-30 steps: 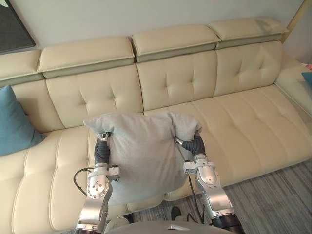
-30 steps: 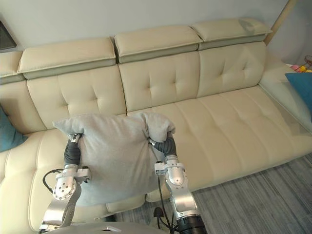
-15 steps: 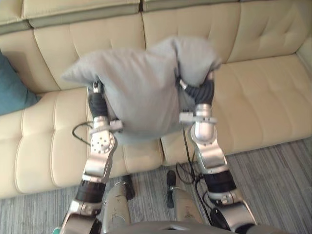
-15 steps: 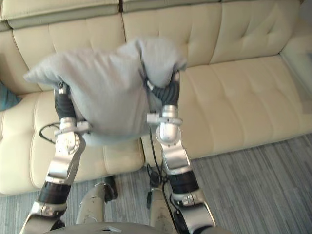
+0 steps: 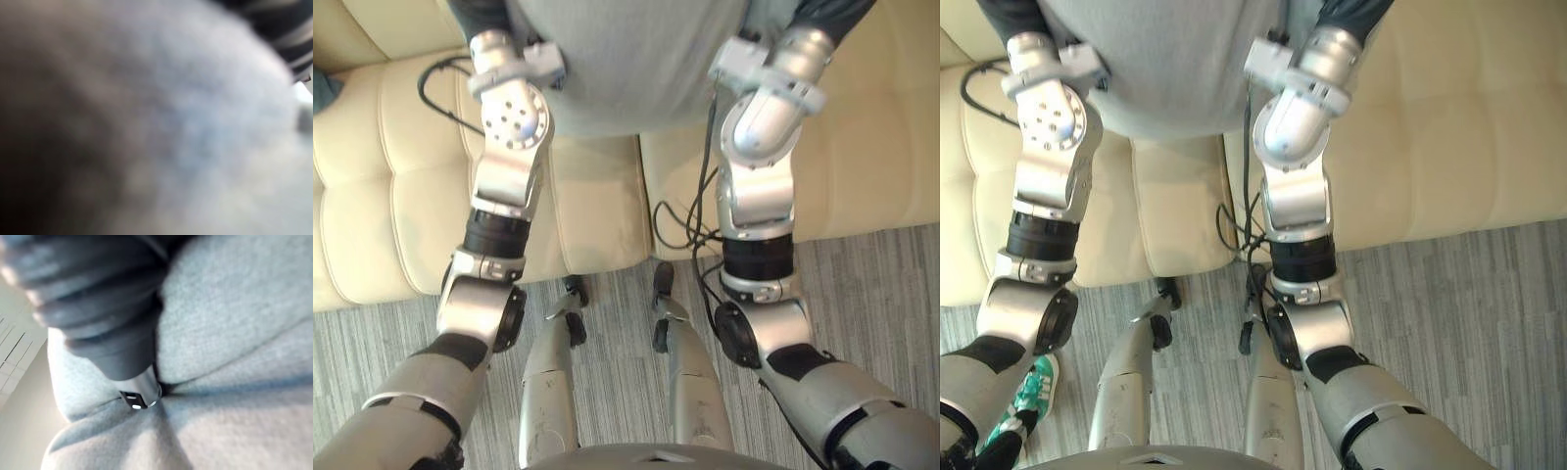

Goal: Pick up cushions and gather them together orderly.

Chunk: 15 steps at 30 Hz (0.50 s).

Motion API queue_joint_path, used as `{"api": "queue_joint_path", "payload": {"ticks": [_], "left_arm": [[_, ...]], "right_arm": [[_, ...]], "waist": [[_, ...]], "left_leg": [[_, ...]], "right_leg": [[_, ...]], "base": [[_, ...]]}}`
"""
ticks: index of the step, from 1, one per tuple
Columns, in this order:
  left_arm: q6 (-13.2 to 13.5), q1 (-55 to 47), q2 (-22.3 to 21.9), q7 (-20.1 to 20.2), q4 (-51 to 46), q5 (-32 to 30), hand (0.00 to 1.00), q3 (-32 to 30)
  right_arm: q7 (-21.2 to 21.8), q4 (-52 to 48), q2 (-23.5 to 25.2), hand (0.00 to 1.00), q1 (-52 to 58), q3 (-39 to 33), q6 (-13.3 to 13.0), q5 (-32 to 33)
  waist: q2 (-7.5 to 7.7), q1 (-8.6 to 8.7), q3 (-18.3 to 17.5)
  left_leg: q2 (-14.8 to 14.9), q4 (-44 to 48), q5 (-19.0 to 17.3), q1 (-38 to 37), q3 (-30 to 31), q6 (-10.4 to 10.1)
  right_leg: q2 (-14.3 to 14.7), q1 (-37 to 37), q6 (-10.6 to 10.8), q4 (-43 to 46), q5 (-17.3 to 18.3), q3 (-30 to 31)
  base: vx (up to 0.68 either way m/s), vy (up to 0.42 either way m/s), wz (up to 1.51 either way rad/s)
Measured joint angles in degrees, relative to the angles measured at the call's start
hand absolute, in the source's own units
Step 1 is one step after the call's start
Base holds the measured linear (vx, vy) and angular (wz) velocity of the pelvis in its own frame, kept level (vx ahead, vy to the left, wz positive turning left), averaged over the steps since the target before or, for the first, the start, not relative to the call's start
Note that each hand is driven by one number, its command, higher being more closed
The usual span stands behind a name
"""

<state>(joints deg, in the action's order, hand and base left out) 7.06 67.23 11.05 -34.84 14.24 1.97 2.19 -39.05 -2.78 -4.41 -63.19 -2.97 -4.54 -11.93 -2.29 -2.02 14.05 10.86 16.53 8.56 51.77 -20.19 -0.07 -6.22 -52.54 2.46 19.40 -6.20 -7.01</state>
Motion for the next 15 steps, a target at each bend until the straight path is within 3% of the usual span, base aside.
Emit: {"api": "queue_joint_path", "payload": {"ticks": [5,6,7,11,14,15], "left_arm": [[-0.42,7.39,1.12,0.65,3.48,0.19,1.00,-0.94],[-0.42,8.83,1.40,0.85,4.40,0.19,0.00,-1.18],[-0.46,10.05,1.52,1.62,5.17,0.21,0.00,-1.79],[-0.47,10.59,1.68,2.16,5.98,0.22,0.00,-2.48],[-1.80,10.80,1.46,2.70,8.78,0.78,0.00,-3.44],[-2.17,10.92,1.26,2.74,9.19,1.64,0.00,-4.31]], "right_arm": [[-1.22,6.37,-0.29,1.00,-7.66,-3.10,0.03,1.78],[-1.18,6.93,-0.59,1.00,-9.17,-3.62,0.03,2.70],[-1.16,7.98,-0.67,0.00,-10.79,-4.38,0.02,2.87],[-1.44,8.73,-0.89,0.00,-12.20,-6.31,0.04,4.97],[-2.30,11.35,-1.38,0.00,-13.02,-8.42,0.30,6.20],[-2.44,12.57,-1.71,0.00,-15.00,-8.76,0.66,7.15]], "waist": [[-0.04,-0.10,1.68],[-0.05,-0.20,1.98],[-0.03,-0.39,2.92],[0.00,-0.65,3.07],[0.02,-0.56,3.30],[0.01,-0.33,4.81]], "left_leg": [[-0.28,-2.36,2.21,3.50,1.30,-0.99],[-0.43,-3.53,2.68,4.22,1.40,-1.42],[-0.47,-4.08,3.16,4.52,1.42,-1.62],[-0.44,-5.91,4.24,7.48,1.50,-2.65],[-0.49,-5.78,5.40,10.14,1.67,-1.95],[-0.50,-5.52,5.50,10.26,1.79,-1.99]], "right_leg": [[-0.27,-4.77,-1.18,2.53,1.21,-1.54],[-0.36,-6.18,-1.47,3.36,1.58,-1.69],[-0.39,-6.99,-1.66,3.95,1.82,-1.74],[-0.44,-10.68,-1.93,4.64,2.02,-2.48],[-0.78,-13.85,-2.41,6.34,2.64,-2.82],[-0.96,-14.18,-2.36,7.29,3.12,-2.90]], "base": [[0.03,-0.042,0.14],[0.04,-0.051,0.16],[0.04,-0.045,0.11],[0.05,-0.036,0.08],[0.05,-0.033,0.10],[0.02,-0.055,0.14]]}}
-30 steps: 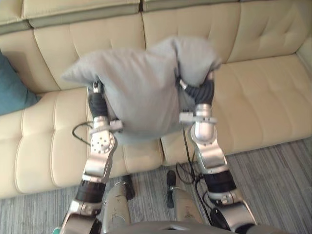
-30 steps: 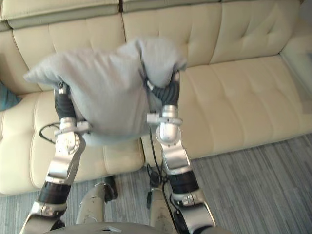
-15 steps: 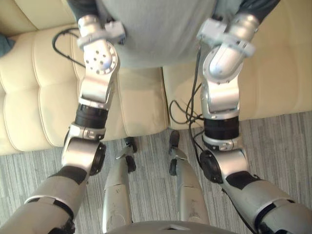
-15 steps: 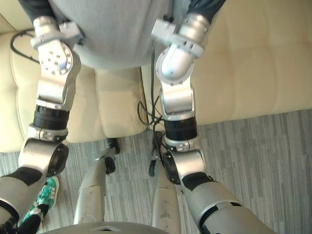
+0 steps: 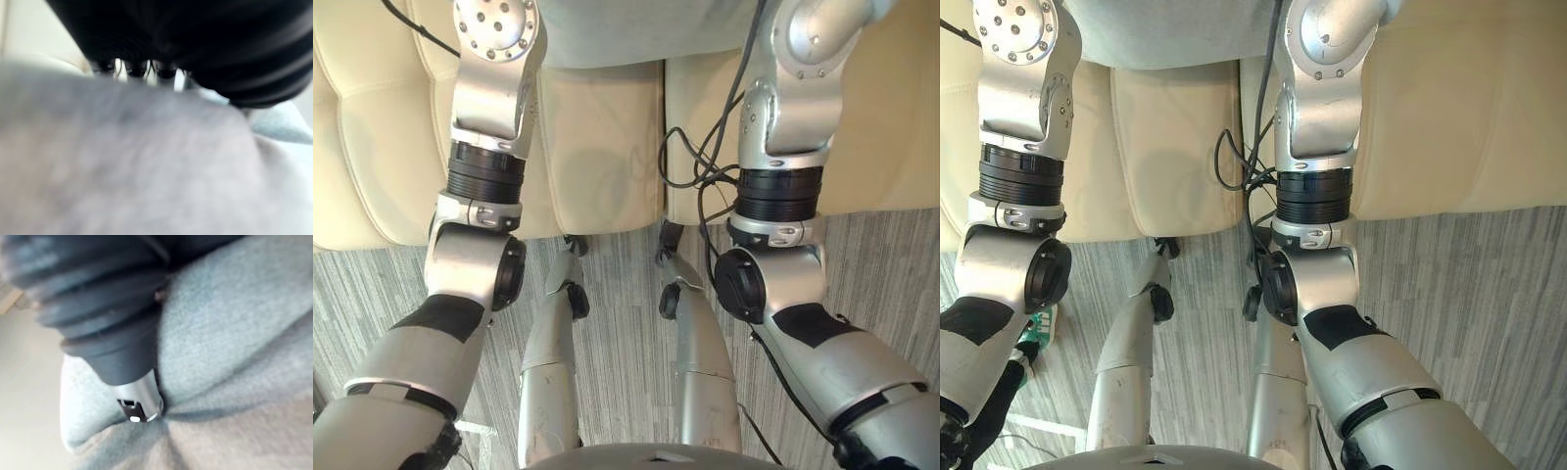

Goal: Pick up cushions and gather them together orderly.

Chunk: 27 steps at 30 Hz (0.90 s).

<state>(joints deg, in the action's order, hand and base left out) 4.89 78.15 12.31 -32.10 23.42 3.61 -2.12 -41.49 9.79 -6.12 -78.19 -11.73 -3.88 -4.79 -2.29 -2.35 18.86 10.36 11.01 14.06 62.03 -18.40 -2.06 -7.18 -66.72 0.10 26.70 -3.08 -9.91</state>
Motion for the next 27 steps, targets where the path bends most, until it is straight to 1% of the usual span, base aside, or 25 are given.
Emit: {"api": "queue_joint_path", "payload": {"ticks": [1,4,7,11,13,14,16,17,19,20,21,22,23,24,25,26,27], "left_arm": [[0.07,0.10,-0.08,-0.01,-0.17,0.30,0.00,-0.10],[0.09,0.93,0.00,0.16,-0.26,0.64,0.00,-0.12],[0.13,0.94,0.32,0.57,-0.39,0.62,0.00,-0.16],[-0.37,0.62,1.70,2.55,-0.23,0.60,0.00,-0.20],[-0.70,0.04,3.95,3.21,-0.20,0.67,0.00,-0.30],[-0.79,-0.32,5.38,3.97,-0.20,0.78,0.00,-0.55],[-0.82,-0.86,8.20,4.87,-0.20,0.82,0.00,-0.98],[-0.82,-0.99,8.87,5.09,-0.20,0.84,0.00,-1.50],[-0.81,-2.68,12.12,6.37,-0.17,3.08,0.00,-4.35],[-0.80,-3.24,12.77,6.58,-0.16,3.32,0.00,-4.80],[-0.77,-4.76,14.24,7.10,-0.19,4.46,0.00,-5.74],[-0.66,-7.85,15.19,8.09,-0.23,6.85,0.00,-8.19],[-0.61,-9.25,15.38,8.55,-0.28,7.65,0.00,-9.17],[-0.56,-12.62,16.02,9.10,-0.38,9.12,0.00,-10.50],[-0.36,-18.13,16.02,10.14,-1.33,12.39,0.00,-13.03],[-0.30,-20.56,16.02,10.39,-2.29,13.11,0.00,-13.94],[0.05,-25.98,15.87,10.97,-4.55,14.69,0.00,-15.33]], "right_arm": [[0.04,0.18,-0.65,0.00,-1.78,0.06,0.08,0.12],[0.09,0.19,-2.33,0.00,-3.10,0.24,0.14,0.20],[0.07,0.18,-3.08,0.00,-2.90,0.28,0.22,0.39],[0.12,0.20,-5.28,0.00,-1.17,0.22,0.36,0.62],[0.22,0.28,-6.48,0.00,-0.23,-0.30,0.39,1.47],[0.37,0.43,-7.33,0.00,-0.14,-0.34,0.40,2.90],[1.42,0.84,-10.39,0.00,-0.04,-0.47,0.39,4.67],[1.60,0.97,-11.28,0.00,-0.04,-0.48,0.38,5.04],[3.43,3.17,-15.18,0.00,0.42,-0.79,0.21,9.61],[3.83,3.27,-15.97,0.00,0.91,-0.89,0.19,10.53],[4.51,3.42,-17.52,0.00,2.15,-0.96,0.16,12.49],[6.16,3.61,-19.51,0.00,4.53,-1.60,0.13,15.15],[6.56,3.57,-20.18,0.00,5.66,-1.84,0.12,15.86],[7.21,3.38,-21.53,0.00,8.49,-2.00,0.11,16.65],[8.81,2.40,-22.97,0.00,13.52,-2.45,0.12,18.18],[9.20,1.91,-23.24,0.00,15.44,-2.49,0.12,18.46],[10.34,0.85,-23.82,0.00,19.82,-2.57,0.12,18.64]], "waist": [[-0.01,0.13,0.58],[0.00,0.16,0.61],[0.00,0.12,0.61],[0.01,0.45,0.61],[0.01,0.62,0.61],[0.01,0.79,0.61],[0.01,0.86,0.61],[0.01,0.87,0.61],[0.01,1.04,0.61],[0.01,1.03,0.61],[0.01,1.03,0.61],[0.01,1.09,0.60],[0.01,1.09,0.60],[0.01,1.19,0.60],[0.02,1.37,0.60],[0.02,1.56,0.60],[0.02,1.87,0.60]], "left_leg": [[-0.18,-0.03,0.21,0.38,0.09,-0.26],[-0.23,0.00,-0.01,1.39,1.11,-0.96],[-0.12,0.35,-0.62,2.25,0.99,-1.59],[0.09,1.62,-0.89,4.24,1.00,-1.20],[0.26,2.57,-0.75,4.75,1.12,-0.82],[0.44,2.93,-0.76,4.87,1.14,-0.82],[0.58,3.13,-0.77,4.85,1.20,-0.82],[0.61,3.20,-0.77,4.84,1.22,-0.82],[0.98,4.09,-1.33,4.75,1.29,-0.93],[1.03,4.15,-1.42,4.65,1.31,-1.00],[1.25,4.54,-1.57,4.57,1.40,-0.82],[1.45,5.12,-1.96,4.23,1.46,-0.48],[1.47,5.24,-2.05,3.93,1.46,-0.41],[1.50,5.76,-2.64,3.33,1.40,-0.17],[1.64,6.93,-3.51,2.39,1.40,0.28],[1.70,7.32,-3.84,1.97,1.42,0.30],[1.89,8.53,-4.54,0.90,1.51,0.88]], "right_leg": [[-0.29,-0.72,-0.23,1.10,0.70,-0.14],[-0.57,-1.85,-0.46,2.86,1.85,-0.92],[-0.78,-2.72,-0.54,3.23,2.10,-1.00],[-0.91,-4.26,-0.47,3.83,2.28,-1.17],[-0.97,-4.60,-0.52,4.45,2.68,-1.25],[-0.94,-4.61,-0.58,4.67,2.84,-1.36],[-0.87,-4.56,-0.73,5.02,3.08,-1.55],[-0.86,-4.56,-0.78,5.12,3.15,-1.57],[-0.72,-4.24,-0.95,5.65,3.42,-1.62],[-0.67,-4.11,-0.97,5.66,3.43,-1.63],[-0.53,-3.85,-1.00,5.70,3.45,-1.71],[-0.43,-3.29,-1.13,5.77,3.54,-1.83],[-0.46,-2.97,-1.11,5.81,3.62,-1.81],[-0.53,-2.18,-0.87,6.02,3.96,-1.77],[-0.56,-0.73,-0.69,6.20,4.28,-1.70],[-0.57,-0.10,-0.56,6.24,4.42,-1.69],[-0.59,1.52,-0.34,6.38,4.79,-1.70]], "base": [[0.01,-0.048,0.16],[-0.01,-0.075,0.18],[-0.02,-0.066,0.06],[-0.02,-0.047,0.02],[-0.02,-0.064,0.02],[-0.04,-0.086,0.01],[-0.03,-0.068,0.02],[-0.03,-0.064,0.01],[-0.05,-0.091,-0.02],[-0.05,-0.084,-0.05],[-0.04,-0.082,-0.05],[-0.05,-0.098,-0.04],[-0.04,-0.094,-0.01],[-0.03,-0.072,-0.01],[-0.02,-0.068,-0.01],[-0.02,-0.060,-0.02],[-0.01,-0.054,-0.02]]}}
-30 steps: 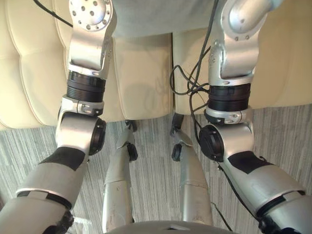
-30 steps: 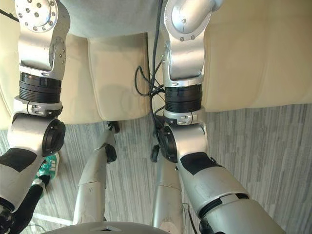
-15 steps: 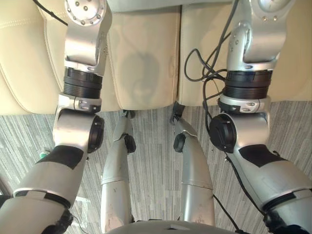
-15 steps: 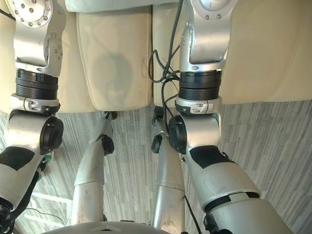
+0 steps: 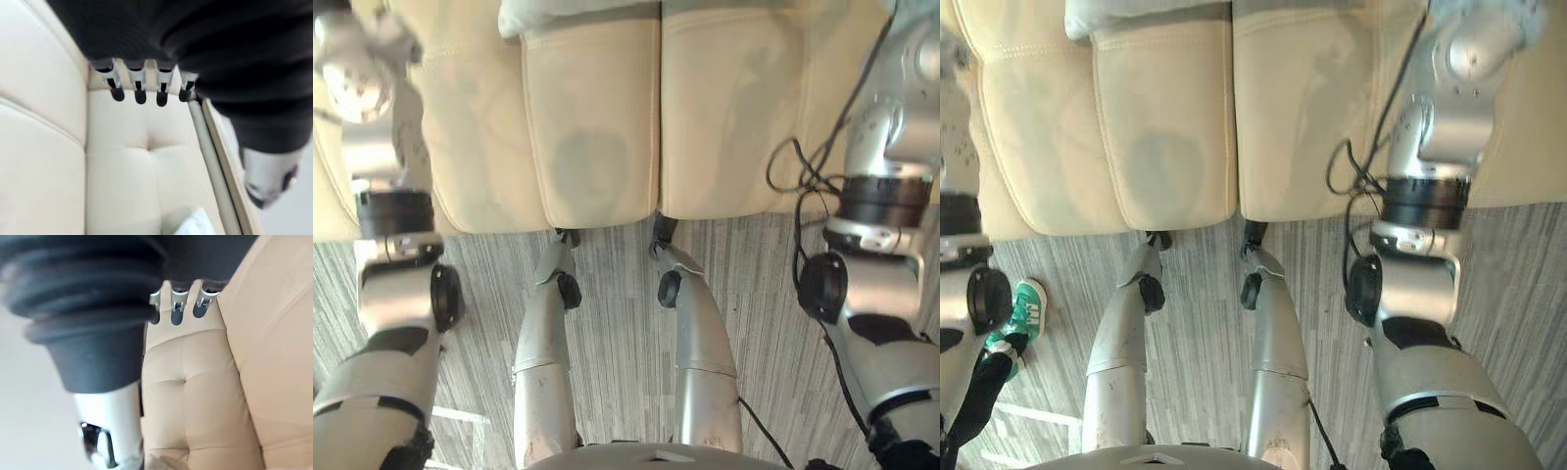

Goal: Pick up cushions and gather them together orderly.

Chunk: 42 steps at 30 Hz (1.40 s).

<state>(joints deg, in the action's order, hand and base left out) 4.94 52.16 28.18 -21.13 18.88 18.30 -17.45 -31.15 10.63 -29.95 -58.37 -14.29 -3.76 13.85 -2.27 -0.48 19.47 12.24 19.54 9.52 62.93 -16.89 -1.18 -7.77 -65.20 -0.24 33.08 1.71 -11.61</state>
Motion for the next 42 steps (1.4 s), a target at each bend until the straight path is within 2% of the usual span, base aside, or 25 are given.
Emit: {"api": "queue_joint_path", "payload": {"ticks": [3,4,5,7,9,12,13,14,17,19,23,29,34,38,39,40,42], "left_arm": [[1.29,-14.02,-2.93,1.21,-6.71,2.31,0.00,-2.06],[2.58,-21.07,-6.10,1.99,-9.92,2.95,0.00,-2.99],[3.16,-26.28,-8.49,2.54,-12.03,2.97,0.00,-2.97],[3.69,-35.62,-13.81,3.67,-14.82,3.00,0.00,-2.73],[3.75,-45.16,-19.58,5.62,-15.48,2.83,0.00,-1.95],[3.12,-53.86,-24.43,9.20,-11.78,1.03,0.00,0.02],[2.83,-55.08,-25.07,9.84,-10.54,0.25,0.00,0.09],[2.23,-57.57,-26.23,11.24,-7.15,-1.47,0.00,0.23],[1.83,-60.16,-27.01,12.00,-1.75,-4.38,0.00,0.49],[1.26,-62.20,-27.04,12.55,2.98,-7.51,0.00,1.08],[-0.07,-62.71,-27.26,12.82,14.67,-13.43,0.00,1.71],[-0.80,-62.18,-28.26,12.91,25.15,-18.71,0.00,1.73],[-0.94,-61.89,-28.50,13.08,27.19,-19.16,0.00,1.80],[-0.97,-60.48,-28.49,12.76,27.02,-19.10,0.00,1.72],[-1.08,-60.10,-28.43,12.59,26.89,-19.08,0.00,1.64],[-1.13,-59.70,-28.62,12.49,26.74,-19.01,0.00,1.62],[-1.32,-59.98,-28.08,12.11,26.73,-18.95,0.00,1.73]], "right_arm": [[3.07,-6.81,0.12,0.00,13.58,-0.70,-0.10,-0.06],[4.95,-10.47,1.17,0.00,20.97,-0.73,-0.45,-0.26],[6.08,-13.41,2.99,0.00,26.36,-0.82,-1.09,-0.41],[8.67,-18.19,7.79,0.00,36.26,-0.78,-2.30,-1.17],[11.66,-18.64,13.97,0.00,46.13,0.27,-2.58,-3.93],[15.72,-17.43,20.74,0.00,56.30,1.89,-2.62,-5.45],[16.32,-16.11,21.70,0.00,57.97,2.60,-2.64,-6.09],[18.15,-12.30,24.07,0.00,60.61,3.78,-2.61,-7.76],[20.15,-5.72,27.16,0.00,63.65,5.24,-2.62,-9.48],[21.11,0.01,29.03,0.00,65.73,5.81,-2.44,-11.10],[21.23,10.52,30.01,0.00,67.49,6.31,-1.58,-16.02],[21.57,21.24,30.01,0.00,67.13,3.42,0.16,-18.88],[22.37,25.16,30.03,0.00,66.32,2.37,0.84,-20.77],[22.36,26.38,29.91,0.00,64.78,2.88,1.33,-20.96],[22.39,26.41,30.15,0.00,64.45,3.19,1.36,-20.95],[22.41,26.53,30.36,0.00,64.29,3.93,1.56,-20.93],[22.45,27.65,31.03,0.00,64.56,5.00,1.58,-20.93]], "waist": [[0.00,0.18,0.00],[0.06,0.15,-0.06],[0.17,0.19,-0.13],[0.30,0.25,-0.22],[1.06,0.29,-0.73],[1.20,0.44,-0.89],[1.45,0.54,-1.43],[2.07,0.51,-3.56],[3.35,0.29,-5.45],[3.99,-0.01,-8.18],[4.39,-0.04,-12.32],[4.02,-0.10,-15.22],[3.89,-0.74,-15.01],[2.66,-1.06,-13.48],[2.44,-1.26,-13.51],[1.86,-1.41,-12.75],[2.96,-1.49,-13.21]], "left_leg": [[0.31,2.63,-2.48,-4.05,0.77,-0.33],[0.26,3.34,-3.61,-6.75,1.21,-0.48],[0.17,3.34,-4.58,-9.00,1.27,-0.97],[-0.10,3.11,-5.85,-13.21,1.36,-0.68],[-0.64,1.78,-6.18,-18.47,1.33,-0.92],[-0.67,1.73,-7.17,-25.84,2.13,-1.08],[-0.64,1.78,-7.51,-27.14,2.23,-1.11],[-0.41,1.79,-8.66,-30.03,2.03,-1.29],[-0.01,1.19,-9.96,-36.21,0.94,-1.47],[0.43,0.73,-11.43,-40.14,-0.39,-1.82],[0.03,-2.67,-12.24,-46.59,-2.49,-2.12],[-1.21,-5.82,-11.79,-53.29,-3.80,-2.86],[-0.84,-4.23,-12.37,-54.44,-5.07,-2.60],[1.90,4.07,-16.57,-50.89,-5.07,-1.68],[2.47,3.73,-16.91,-50.00,-5.17,-1.05],[2.61,2.68,-15.89,-49.92,-5.55,-0.52],[2.01,0.99,-14.20,-50.53,-5.44,-0.12]], "right_leg": [[-0.14,5.49,0.29,0.21,1.47,-0.37],[-0.28,8.74,0.50,0.23,2.33,-0.70],[-0.45,11.26,0.58,0.23,3.18,-0.98],[-0.89,15.74,0.71,-0.11,5.31,-1.53],[-1.05,21.10,1.18,-1.52,6.23,-1.94],[-0.84,30.04,1.73,-3.77,6.07,-3.22],[-0.75,31.55,1.76,-4.29,6.08,-3.30],[-0.18,35.15,2.04,-6.12,6.01,-3.28],[0.64,41.69,2.67,-9.57,5.49,-2.82],[1.49,45.65,2.99,-12.64,4.93,-1.69],[1.77,52.33,3.22,-18.77,3.45,-1.31],[1.82,58.65,3.83,-23.22,1.49,-0.13],[2.10,59.47,4.36,-23.33,-0.06,1.80],[2.83,57.35,4.62,-19.71,-0.08,3.21],[2.69,56.79,5.42,-20.25,-0.56,3.53],[1.86,54.67,3.41,-10.64,3.51,2.72],[-0.10,53.47,4.54,4.13,8.48,2.71]], "base": [[0.00,-0.056,0.04],[0.00,-0.067,0.14],[0.00,-0.058,0.15],[0.03,-0.070,0.18],[0.07,-0.064,0.13],[0.10,-0.028,0.11],[0.14,-0.013,-0.02],[0.12,-0.002,-0.08],[0.11,0.018,-0.20],[0.05,0.041,-0.32],[0.07,0.046,-0.24],[0.05,0.017,-0.10],[0.01,0.024,-0.16],[-0.14,0.067,-0.21],[-0.17,0.087,-0.02],[-0.17,0.079,0.10],[-0.12,0.005,0.17]]}}
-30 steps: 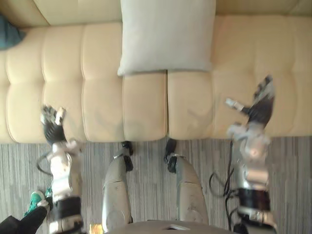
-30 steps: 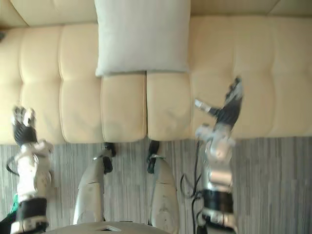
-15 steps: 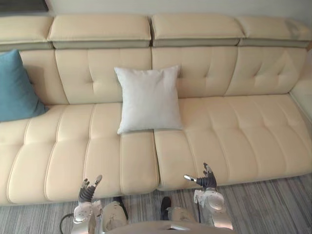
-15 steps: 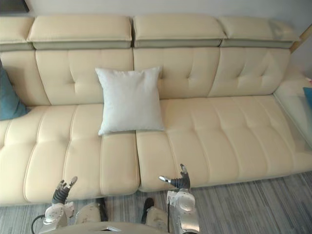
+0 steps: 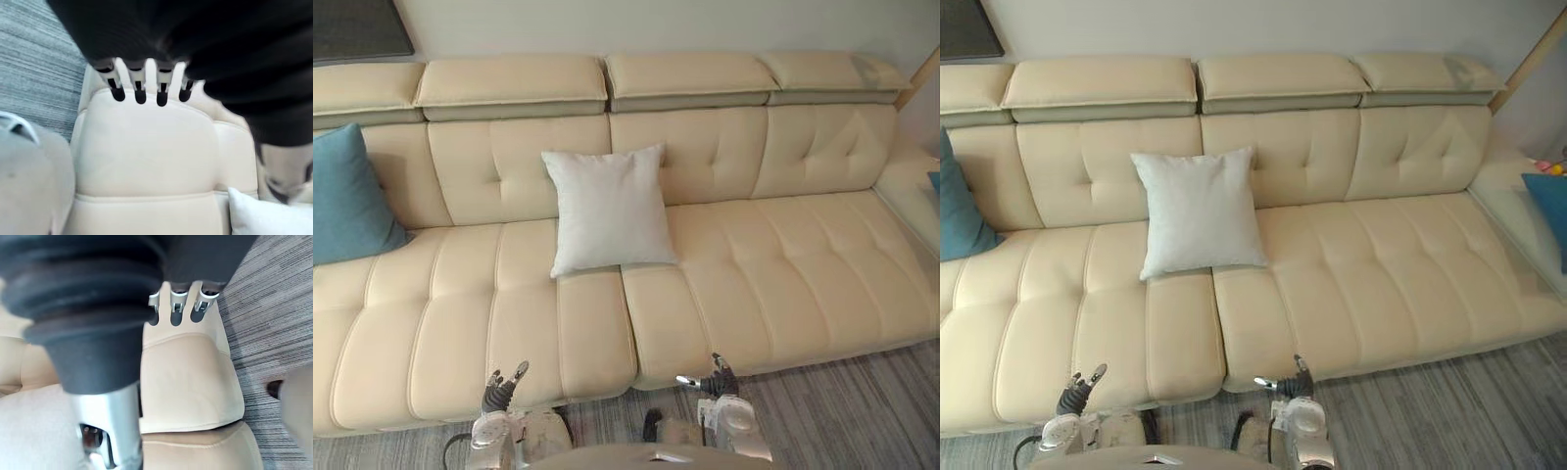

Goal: Pick up cushions and gather them together orderly.

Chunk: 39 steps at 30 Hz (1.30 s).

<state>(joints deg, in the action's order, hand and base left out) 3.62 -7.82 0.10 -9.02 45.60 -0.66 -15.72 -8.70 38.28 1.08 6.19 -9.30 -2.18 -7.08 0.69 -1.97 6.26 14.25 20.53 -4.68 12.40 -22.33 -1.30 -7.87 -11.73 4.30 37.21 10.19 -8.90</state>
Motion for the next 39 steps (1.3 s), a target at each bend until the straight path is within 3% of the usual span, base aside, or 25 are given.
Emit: {"api": "queue_joint_path", "payload": {"ticks": [2,3,4,5,6,7,8,10,13,15,17,18,19,20,21,22,23,24,25,26,27,29,33,35,39], "left_arm": [[-0.29,-1.99,1.13,-0.59,0.05,0.02,0.00,0.06],[-0.30,-2.02,1.27,-0.62,0.04,0.02,0.00,0.04],[-0.30,-2.20,1.52,-0.64,0.08,0.05,0.00,-0.06],[-0.44,-1.69,1.61,-0.70,0.81,0.55,0.00,-1.20],[-0.67,-1.24,0.78,-0.77,1.25,0.56,0.00,-1.35],[-0.71,-1.46,-0.01,-0.81,1.30,0.56,0.00,-1.32],[-0.65,-1.66,-0.26,-0.85,1.82,0.71,0.00,-1.10],[-0.72,-0.02,0.61,-1.45,3.81,0.71,0.00,0.07],[-0.68,0.38,0.02,-1.44,4.48,0.77,0.00,2.50],[-0.69,0.25,-0.31,-1.49,4.43,0.74,0.00,2.56],[-0.69,0.24,-0.70,-1.67,4.21,0.75,0.00,2.91],[-0.68,0.59,-0.73,-1.82,3.60,0.80,0.00,2.90],[-0.69,1.05,-0.72,-1.85,3.05,0.92,0.00,2.85],[-0.68,1.36,-0.79,-1.76,2.70,1.14,0.00,2.82],[-0.69,1.31,-1.00,-1.82,2.77,1.10,0.00,2.78],[-0.69,1.09,-1.03,-1.82,2.91,1.08,0.00,2.78],[-0.70,0.22,-1.42,-1.76,2.97,1.03,0.00,2.57],[-0.76,0.03,-2.23,-1.72,3.03,0.96,0.00,2.22],[-0.75,0.19,-2.20,-1.53,3.02,0.98,0.00,2.09],[-0.75,0.17,-1.90,-1.49,2.91,0.88,0.00,2.22],[-0.74,0.18,-1.12,-1.28,2.83,0.53,0.00,2.30],[-0.78,-0.02,-0.81,-1.11,3.00,0.50,0.00,2.35],[-0.83,0.31,-0.09,-0.59,6.27,0.26,0.00,2.80],[-0.89,0.89,-0.04,-0.40,7.29,-0.66,0.00,3.08],[-1.19,2.16,-0.06,0.84,9.75,-4.10,0.00,5.04]], "right_arm": [[-0.01,3.20,0.73,0.00,-0.66,0.63,-0.15,0.01],[0.00,3.86,0.67,0.00,-0.81,0.88,-0.11,0.02],[0.00,4.63,0.69,0.00,-1.00,1.28,-0.12,0.01],[-0.02,6.40,0.17,0.00,-1.67,1.71,-0.09,0.01],[-0.07,7.00,-0.76,0.00,-2.27,1.75,-0.07,0.00],[-0.15,7.61,-1.91,0.00,-2.85,1.93,-0.02,0.00],[-0.16,7.72,-2.75,0.00,-3.63,2.22,0.01,0.02],[-0.18,7.69,-2.76,0.00,-4.35,2.31,0.01,0.09],[-0.28,7.68,-2.67,0.00,-2.88,2.30,0.15,0.14],[-0.32,7.56,-2.70,0.00,-2.52,2.21,0.14,0.17],[-0.55,7.50,-2.87,0.00,-2.60,1.87,0.15,0.47],[-0.60,7.29,-2.46,0.00,-2.54,1.60,0.14,0.73],[-0.59,7.24,-2.10,0.00,-2.55,1.38,0.14,0.80],[-0.62,7.21,-2.06,0.00,-2.55,0.53,0.14,1.03],[-0.63,7.20,-2.40,0.00,-2.02,-0.48,0.19,1.16],[-0.63,7.18,-2.53,0.00,-1.62,-0.48,0.18,1.15],[-0.61,7.05,-2.48,0.00,-0.92,-0.49,0.20,1.16],[-0.60,6.75,-2.25,0.00,-0.78,-0.65,0.25,1.17],[-0.55,6.73,-1.14,0.00,-0.76,-1.10,0.51,1.18],[-0.47,6.72,-0.46,0.00,-0.55,-1.08,0.66,1.18],[-0.38,6.86,0.78,0.00,-0.50,-1.46,0.85,1.22],[-0.28,7.75,1.07,0.00,-0.60,-2.10,0.87,1.22],[-0.32,10.07,0.90,0.00,-0.66,-4.73,0.80,2.73],[-0.34,11.69,0.44,0.00,-1.26,-5.54,0.88,3.34],[-0.44,12.26,-0.01,0.00,-1.82,-7.72,0.94,3.46]], "waist": [[2.05,-0.23,-1.25],[2.39,-0.28,-1.61],[3.36,-0.32,-2.16],[4.89,-1.17,-3.09],[3.28,-2.06,-3.20],[1.56,-2.85,-3.46],[0.54,-3.01,-3.67],[0.50,-2.39,-2.73],[-1.09,-1.70,-1.49],[-1.61,-1.31,-1.25],[-2.47,-1.28,-0.76],[-0.51,-1.12,-0.33],[-0.39,-1.19,-0.26],[-0.16,-1.12,-0.21],[-0.39,-0.69,-0.06],[-0.78,-0.44,-0.21],[-1.93,-0.16,-0.05],[-3.60,-0.19,0.36],[-2.46,0.00,0.62],[-1.93,0.17,0.56],[-0.24,0.27,0.20],[0.53,0.28,-0.38],[0.44,1.79,-1.84],[0.78,1.79,-2.07],[-0.15,2.05,-2.22]], "left_leg": [[-1.82,-4.85,3.47,-0.49,0.47,-0.21],[-2.07,-5.80,4.20,-0.64,0.55,-0.41],[-3.14,-6.73,4.54,-0.26,0.93,-0.68],[-5.22,-8.18,5.60,1.88,3.87,-2.28],[-5.48,-8.76,5.81,3.02,6.09,-2.52],[-6.12,-9.87,7.17,3.18,7.24,-1.27],[-6.05,-10.97,11.35,3.86,8.16,-0.70],[-6.21,-12.57,13.38,4.62,8.14,-0.89],[-5.51,-19.45,17.51,0.80,9.63,-1.88],[-5.39,-20.83,17.63,0.12,9.70,-2.09],[-5.26,-21.15,16.60,0.24,9.66,-3.27],[-5.60,-18.67,12.06,1.76,9.18,-5.57],[-5.69,-16.02,11.60,3.06,9.23,-3.92],[-6.35,-6.92,10.74,5.98,9.91,-1.25],[-6.90,8.41,3.83,6.96,10.37,0.02],[-6.63,11.93,0.72,6.49,10.80,-0.11],[-5.55,15.36,-5.84,4.15,12.24,-2.11],[-5.61,13.52,-9.25,2.76,13.11,-1.96],[-6.84,11.48,-10.20,2.25,12.91,-1.39],[-7.47,10.06,-9.95,2.17,12.36,-1.28],[-8.85,7.22,-8.82,1.28,11.11,-0.88],[-9.83,4.63,-7.88,0.22,9.90,-0.75],[-12.04,-2.39,-6.47,-2.15,8.61,-0.99],[-12.24,-4.41,-5.24,-3.71,7.99,-1.15],[-11.25,-6.75,-3.79,-7.21,5.28,-1.18]], "right_leg": [[-3.18,2.97,1.14,8.11,2.64,0.05],[-3.68,3.52,1.11,8.70,2.60,0.15],[-4.92,4.17,1.00,7.88,0.92,0.26],[-4.16,4.67,3.17,2.17,1.80,0.26],[-3.04,4.85,3.00,-1.20,1.90,0.55],[-1.53,6.08,2.64,-6.66,2.47,0.91],[-0.17,7.38,2.37,-11.87,4.46,0.79],[0.34,8.99,2.25,-17.66,6.57,0.16],[2.33,11.83,1.61,-20.65,4.75,-1.68],[2.68,12.10,1.51,-20.31,4.74,-2.86],[3.09,11.78,1.25,-19.94,4.31,-3.25],[1.03,11.32,0.18,-20.87,3.06,-4.26],[0.37,10.81,0.01,-20.77,2.84,-4.45],[-1.19,9.73,0.99,-20.15,2.07,-4.52],[-2.90,9.54,2.01,-19.79,1.48,-3.95],[-3.03,9.61,2.19,-19.80,1.37,-3.55],[-2.49,9.51,2.88,-19.67,1.06,-2.17],[-1.45,9.16,3.36,-19.50,1.06,-0.85],[-1.72,8.28,3.44,-19.60,0.87,0.63],[-2.19,7.72,3.16,-19.98,0.49,1.17],[-2.95,7.63,3.13,-21.63,-0.75,2.41],[-3.02,7.80,2.44,-24.03,-2.35,3.64],[-2.93,8.28,1.17,-29.77,-6.36,5.27],[-2.54,8.60,1.41,-31.05,-6.97,6.69],[-0.37,8.56,1.00,-32.72,-8.56,11.56]], "base": [[-0.16,-0.127,0.26],[-0.11,-0.180,0.25],[-0.10,-0.174,0.05],[-0.11,-0.129,-0.14],[-0.12,-0.023,-0.47],[-0.09,0.053,-0.74],[-0.12,0.001,-0.67],[-0.13,-0.064,-0.18],[-0.23,-0.059,0.25],[-0.18,-0.030,0.24],[-0.17,0.008,0.18],[-0.11,0.068,0.11],[-0.12,0.090,0.10],[-0.16,0.125,-0.05],[-0.15,0.140,-0.10],[-0.15,0.217,-0.31],[-0.09,0.271,-0.43],[-0.11,0.333,-0.49],[-0.09,0.272,-0.32],[-0.10,0.225,-0.22],[-0.05,0.125,-0.16],[-0.06,0.100,-0.21],[-0.02,0.039,-0.16],[0.02,-0.034,-0.48],[0.06,-0.042,-0.70]]}}
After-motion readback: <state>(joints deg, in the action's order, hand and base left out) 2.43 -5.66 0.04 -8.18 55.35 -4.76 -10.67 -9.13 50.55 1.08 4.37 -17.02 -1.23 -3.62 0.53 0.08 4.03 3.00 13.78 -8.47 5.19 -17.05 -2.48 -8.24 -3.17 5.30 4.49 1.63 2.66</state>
